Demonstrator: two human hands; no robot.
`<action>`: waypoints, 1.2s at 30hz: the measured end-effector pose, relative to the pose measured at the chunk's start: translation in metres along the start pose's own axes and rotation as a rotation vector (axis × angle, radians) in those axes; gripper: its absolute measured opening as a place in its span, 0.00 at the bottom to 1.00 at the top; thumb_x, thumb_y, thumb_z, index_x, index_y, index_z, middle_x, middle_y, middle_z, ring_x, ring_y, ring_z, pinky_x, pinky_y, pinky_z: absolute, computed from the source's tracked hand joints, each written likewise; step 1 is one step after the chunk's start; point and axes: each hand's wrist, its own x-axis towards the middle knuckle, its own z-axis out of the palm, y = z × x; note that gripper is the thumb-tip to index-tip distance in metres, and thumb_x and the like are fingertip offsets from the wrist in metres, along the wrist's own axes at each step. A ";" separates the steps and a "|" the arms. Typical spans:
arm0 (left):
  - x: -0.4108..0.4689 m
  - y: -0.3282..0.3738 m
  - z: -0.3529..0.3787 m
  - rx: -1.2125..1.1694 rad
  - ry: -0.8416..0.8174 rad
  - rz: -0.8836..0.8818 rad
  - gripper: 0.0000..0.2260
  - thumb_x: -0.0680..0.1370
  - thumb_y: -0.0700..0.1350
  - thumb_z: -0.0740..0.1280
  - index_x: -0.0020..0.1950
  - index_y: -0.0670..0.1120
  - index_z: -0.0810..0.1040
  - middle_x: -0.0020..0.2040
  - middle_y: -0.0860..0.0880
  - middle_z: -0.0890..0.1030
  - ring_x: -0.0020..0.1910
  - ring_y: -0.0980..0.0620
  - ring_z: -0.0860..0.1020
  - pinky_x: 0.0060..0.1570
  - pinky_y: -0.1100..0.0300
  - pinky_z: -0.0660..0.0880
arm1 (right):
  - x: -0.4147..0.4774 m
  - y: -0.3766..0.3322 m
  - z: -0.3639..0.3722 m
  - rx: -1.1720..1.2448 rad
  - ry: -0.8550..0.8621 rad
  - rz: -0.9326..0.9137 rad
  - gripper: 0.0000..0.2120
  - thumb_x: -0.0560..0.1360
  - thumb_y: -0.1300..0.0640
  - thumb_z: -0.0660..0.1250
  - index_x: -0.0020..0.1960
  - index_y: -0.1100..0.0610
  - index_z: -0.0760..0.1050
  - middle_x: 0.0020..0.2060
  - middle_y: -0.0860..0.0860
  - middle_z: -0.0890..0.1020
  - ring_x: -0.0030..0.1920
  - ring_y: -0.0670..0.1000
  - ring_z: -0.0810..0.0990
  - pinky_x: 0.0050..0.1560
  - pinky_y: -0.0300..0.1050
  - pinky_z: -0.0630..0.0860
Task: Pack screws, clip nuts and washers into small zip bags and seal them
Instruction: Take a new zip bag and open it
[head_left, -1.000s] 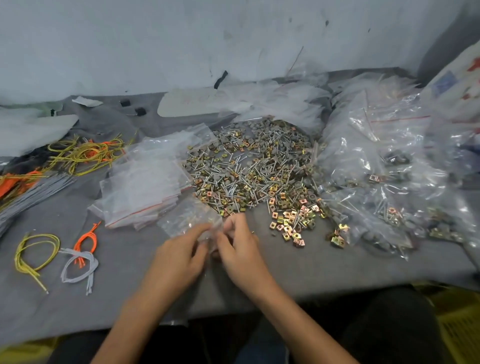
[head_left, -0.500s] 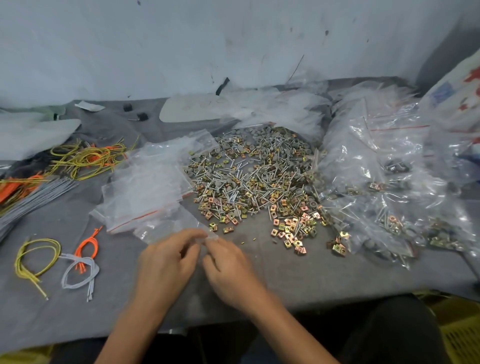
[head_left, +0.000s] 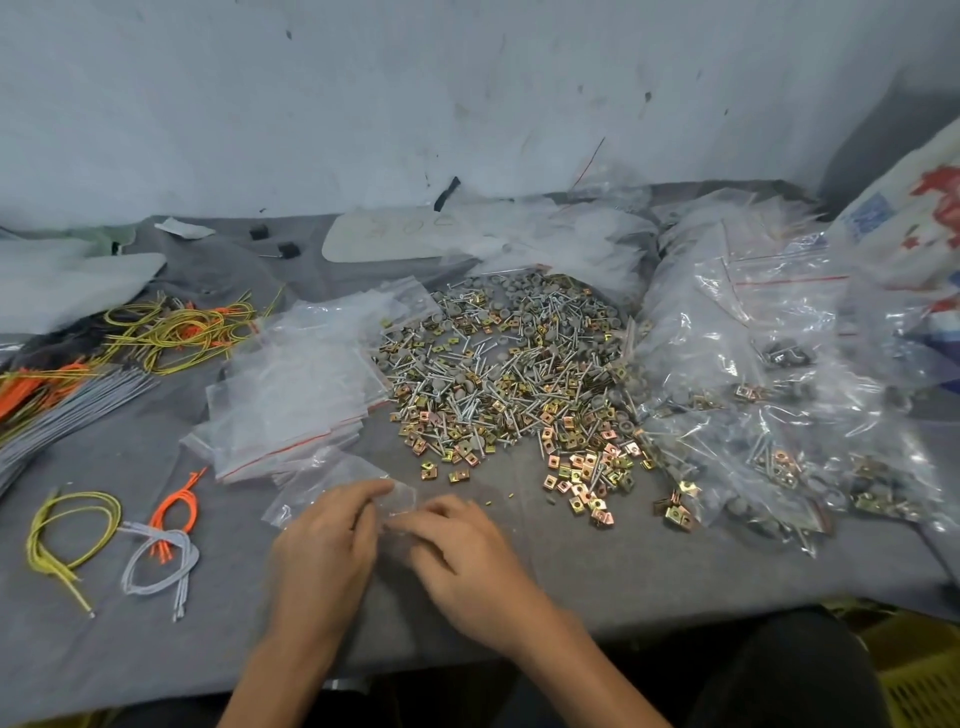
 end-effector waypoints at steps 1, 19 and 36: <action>0.001 -0.002 0.003 -0.014 0.004 -0.021 0.17 0.75 0.48 0.57 0.51 0.50 0.85 0.49 0.51 0.86 0.46 0.45 0.84 0.46 0.52 0.76 | -0.004 0.002 -0.008 0.011 0.025 -0.006 0.15 0.80 0.56 0.63 0.65 0.48 0.79 0.57 0.48 0.78 0.59 0.48 0.73 0.63 0.39 0.66; -0.005 0.002 0.028 -0.267 -0.102 -0.187 0.16 0.80 0.38 0.62 0.57 0.57 0.81 0.32 0.57 0.75 0.31 0.60 0.71 0.35 0.58 0.67 | 0.012 0.060 -0.114 -0.678 -0.089 0.248 0.12 0.81 0.51 0.62 0.60 0.54 0.77 0.54 0.51 0.76 0.58 0.55 0.75 0.57 0.51 0.73; -0.007 -0.002 0.028 -0.349 -0.127 -0.196 0.17 0.80 0.40 0.62 0.62 0.57 0.81 0.41 0.54 0.82 0.34 0.60 0.71 0.38 0.58 0.67 | 0.020 0.069 -0.110 -0.755 -0.096 0.200 0.09 0.83 0.54 0.59 0.61 0.55 0.74 0.54 0.52 0.77 0.56 0.56 0.76 0.55 0.51 0.73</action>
